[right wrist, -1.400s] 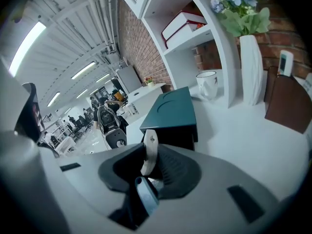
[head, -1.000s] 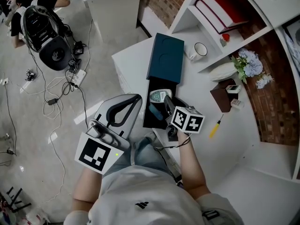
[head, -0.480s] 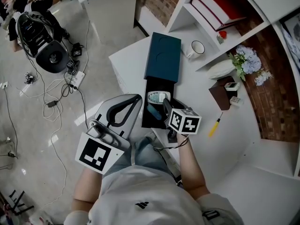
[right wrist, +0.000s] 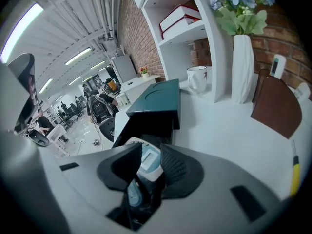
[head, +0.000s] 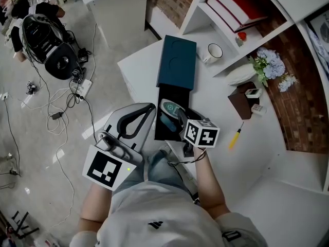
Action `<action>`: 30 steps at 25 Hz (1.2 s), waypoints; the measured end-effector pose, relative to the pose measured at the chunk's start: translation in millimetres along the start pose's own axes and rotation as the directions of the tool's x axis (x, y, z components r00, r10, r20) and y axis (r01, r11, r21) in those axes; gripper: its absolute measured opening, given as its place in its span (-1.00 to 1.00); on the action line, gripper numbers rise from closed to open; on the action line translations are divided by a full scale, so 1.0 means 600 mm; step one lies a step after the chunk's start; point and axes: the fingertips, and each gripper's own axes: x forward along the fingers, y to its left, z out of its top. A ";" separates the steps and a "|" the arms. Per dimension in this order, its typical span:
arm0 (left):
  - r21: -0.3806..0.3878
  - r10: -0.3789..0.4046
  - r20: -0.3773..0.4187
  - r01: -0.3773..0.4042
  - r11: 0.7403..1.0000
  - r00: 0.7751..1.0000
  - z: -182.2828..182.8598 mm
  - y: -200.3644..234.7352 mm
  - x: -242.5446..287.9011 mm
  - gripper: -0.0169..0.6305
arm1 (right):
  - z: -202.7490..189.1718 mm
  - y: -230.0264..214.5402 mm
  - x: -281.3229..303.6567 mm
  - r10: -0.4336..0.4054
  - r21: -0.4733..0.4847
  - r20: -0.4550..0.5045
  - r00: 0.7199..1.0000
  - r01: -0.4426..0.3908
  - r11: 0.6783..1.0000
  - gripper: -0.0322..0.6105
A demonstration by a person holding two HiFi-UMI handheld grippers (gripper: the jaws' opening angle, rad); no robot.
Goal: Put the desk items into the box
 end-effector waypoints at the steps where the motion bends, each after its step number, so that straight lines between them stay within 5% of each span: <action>1: 0.001 -0.003 0.001 0.003 1.000 1.000 0.001 -0.001 0.001 -0.91 | 0.002 0.000 -0.002 0.001 0.000 0.007 1.000 -0.001 1.000 -0.51; 10: 0.016 -0.057 0.013 0.056 0.998 0.998 0.012 -0.017 0.017 -0.91 | 0.037 0.018 -0.038 0.025 -0.045 0.095 0.995 -0.021 0.999 -0.87; 20: 0.039 -0.159 0.029 0.158 0.987 0.987 0.028 -0.049 0.039 -0.91 | 0.084 0.061 -0.104 0.089 -0.092 0.223 0.971 -0.070 0.993 -0.88; 30: 0.043 -0.280 0.035 0.279 0.959 0.959 0.033 -0.094 0.064 -0.91 | 0.136 0.096 -0.209 0.123 -0.107 0.397 0.909 -0.087 0.990 -0.88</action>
